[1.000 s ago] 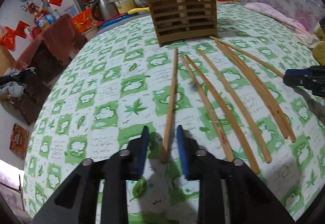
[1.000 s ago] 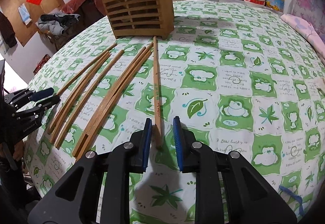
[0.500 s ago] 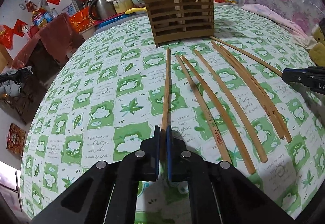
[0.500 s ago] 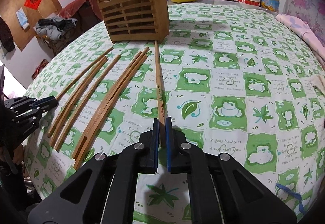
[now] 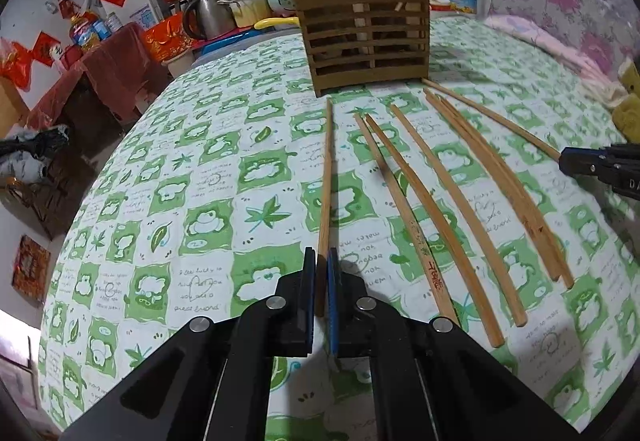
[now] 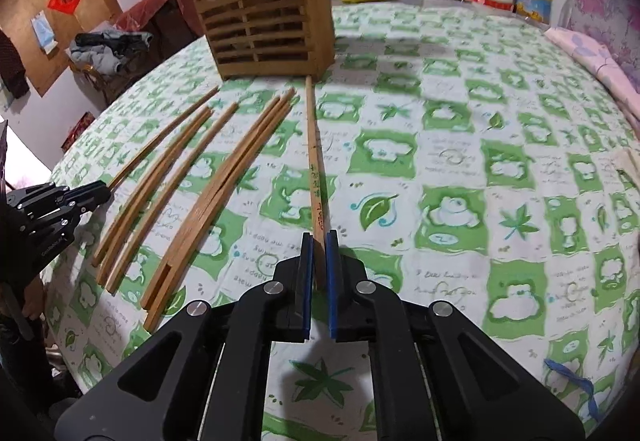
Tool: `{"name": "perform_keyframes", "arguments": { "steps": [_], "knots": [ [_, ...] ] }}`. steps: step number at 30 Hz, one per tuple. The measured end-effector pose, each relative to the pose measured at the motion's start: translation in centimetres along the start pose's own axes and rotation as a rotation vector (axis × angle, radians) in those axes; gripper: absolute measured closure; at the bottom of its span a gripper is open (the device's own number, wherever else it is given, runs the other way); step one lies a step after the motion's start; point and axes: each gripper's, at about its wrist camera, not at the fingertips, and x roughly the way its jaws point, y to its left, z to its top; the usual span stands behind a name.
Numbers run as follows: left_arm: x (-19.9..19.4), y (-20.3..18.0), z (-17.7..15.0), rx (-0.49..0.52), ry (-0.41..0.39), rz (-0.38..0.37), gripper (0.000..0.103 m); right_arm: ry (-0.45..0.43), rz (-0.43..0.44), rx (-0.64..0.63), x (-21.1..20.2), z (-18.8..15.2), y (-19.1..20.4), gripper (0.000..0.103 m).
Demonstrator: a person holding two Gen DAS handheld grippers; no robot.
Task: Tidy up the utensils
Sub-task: 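Raise both chopsticks over the wooden holder and open both tools to drop them in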
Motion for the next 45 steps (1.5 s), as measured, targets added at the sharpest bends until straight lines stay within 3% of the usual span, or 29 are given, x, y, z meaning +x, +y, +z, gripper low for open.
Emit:
{"name": "perform_keyframes", "arguments": {
  "steps": [4,9,14,22,33,41,45],
  "knots": [
    [-2.1,0.9,1.0,-0.05,-0.046,-0.044,0.098,-0.094,-0.055,-0.044,-3.0,0.1,0.8,0.096],
    [-6.5,1.2,3.6,-0.062,-0.152,-0.057,0.098,-0.24,-0.035,-0.046,-7.9,2.2,1.4,0.097],
    [-8.9,1.6,6.2,-0.092,-0.204,-0.096,0.098,-0.321,0.006,-0.056,-10.8,3.6,2.2,0.097],
    [-10.3,1.7,10.5,-0.105,-0.233,-0.124,0.098,-0.349,0.013,-0.084,-11.1,6.3,3.5,0.097],
    [-12.2,0.6,20.1,-0.073,-0.319,-0.121,0.098,-0.439,0.055,-0.118,-12.7,13.3,5.3,0.097],
    [-15.0,1.3,27.7,-0.128,-0.504,-0.106,0.098,-0.579,0.056,-0.079,-13.7,19.9,5.9,0.097],
    [-13.4,1.4,29.5,-0.148,-0.579,-0.087,0.098,-0.63,0.01,-0.062,-12.5,21.9,5.9,0.097]
  ]
}}
